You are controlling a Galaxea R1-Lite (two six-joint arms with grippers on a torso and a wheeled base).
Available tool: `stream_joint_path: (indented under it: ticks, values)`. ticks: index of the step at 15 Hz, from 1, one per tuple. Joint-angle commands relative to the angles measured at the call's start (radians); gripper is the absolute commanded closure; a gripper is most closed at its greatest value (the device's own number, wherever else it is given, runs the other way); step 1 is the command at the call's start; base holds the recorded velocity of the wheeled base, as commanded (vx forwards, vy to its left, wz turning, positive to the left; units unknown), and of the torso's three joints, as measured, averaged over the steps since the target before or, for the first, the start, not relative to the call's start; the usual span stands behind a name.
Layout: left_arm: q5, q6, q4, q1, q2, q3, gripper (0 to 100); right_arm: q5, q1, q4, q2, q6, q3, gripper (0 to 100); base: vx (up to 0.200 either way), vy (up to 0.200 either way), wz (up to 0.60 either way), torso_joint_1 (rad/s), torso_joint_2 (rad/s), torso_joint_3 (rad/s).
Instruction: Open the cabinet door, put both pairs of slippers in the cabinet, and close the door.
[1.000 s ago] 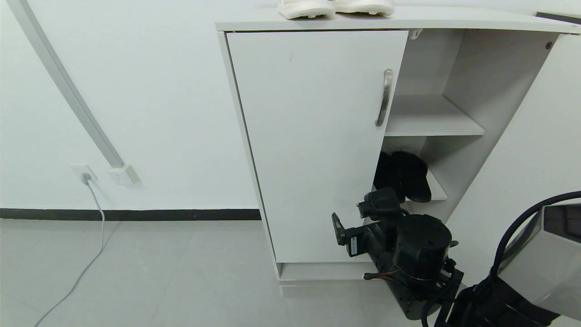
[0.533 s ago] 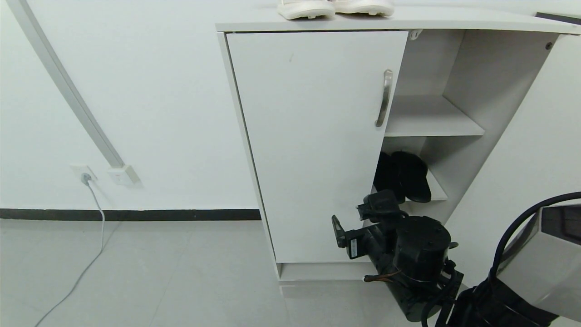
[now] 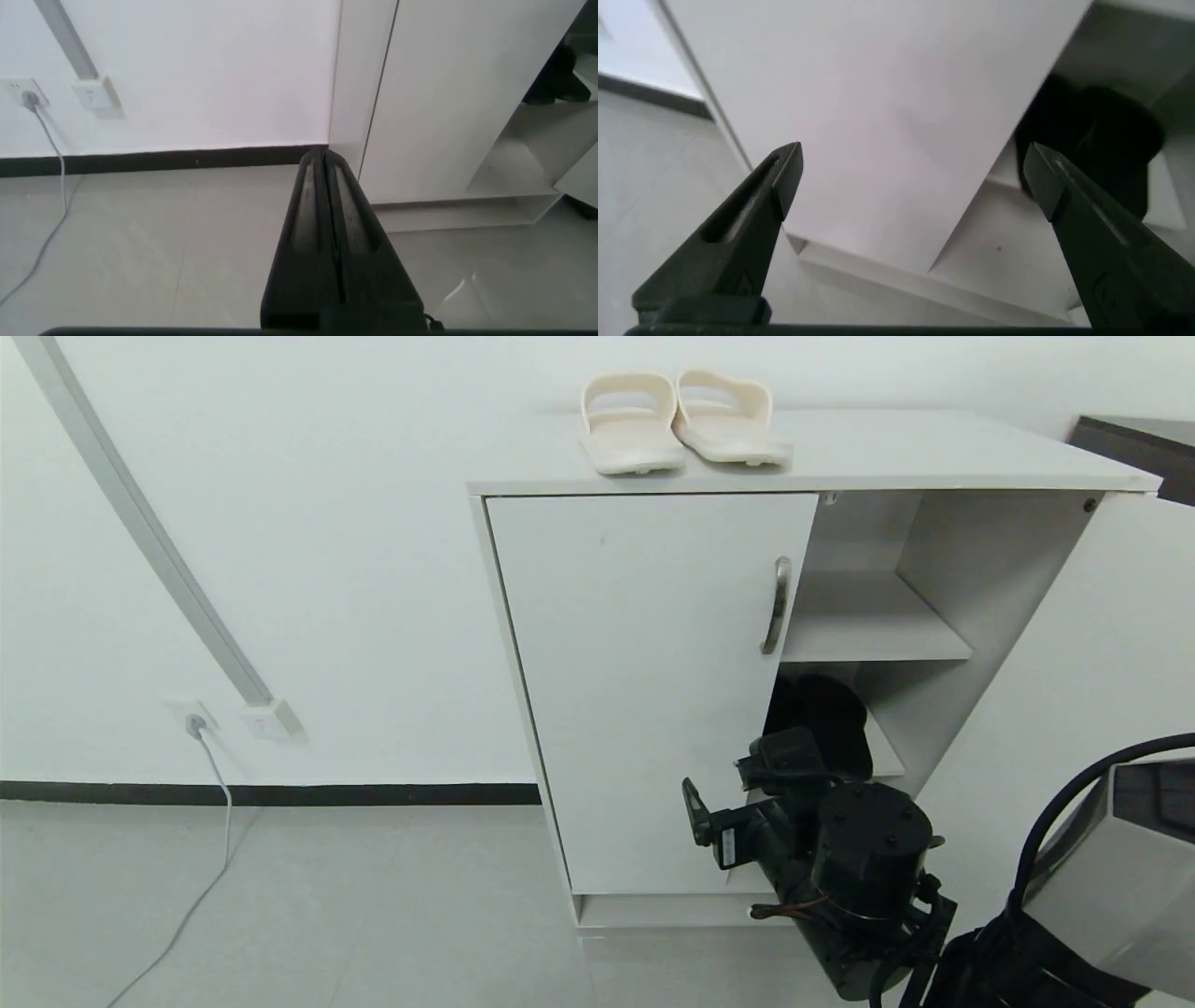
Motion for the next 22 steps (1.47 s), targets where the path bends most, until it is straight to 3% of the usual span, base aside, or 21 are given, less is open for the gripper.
stream_joint_path:
  ticks: [1, 22]
  values:
    - [0.0, 0.0, 0.0, 0.0, 0.001, 0.0, 100, -0.001, 0.002, 0.001, 0.002, -0.001, 0.003, 0, 0.0, 0.0, 0.0, 0.119, -0.46, -0.354]
    - [0.0, 0.0, 0.0, 0.0, 0.001, 0.0, 100, 0.001, 0.002, -0.03, 0.031, -0.001, 0.011, 0, 0.0, 0.0, 0.0, 0.186, -0.5, -0.321]
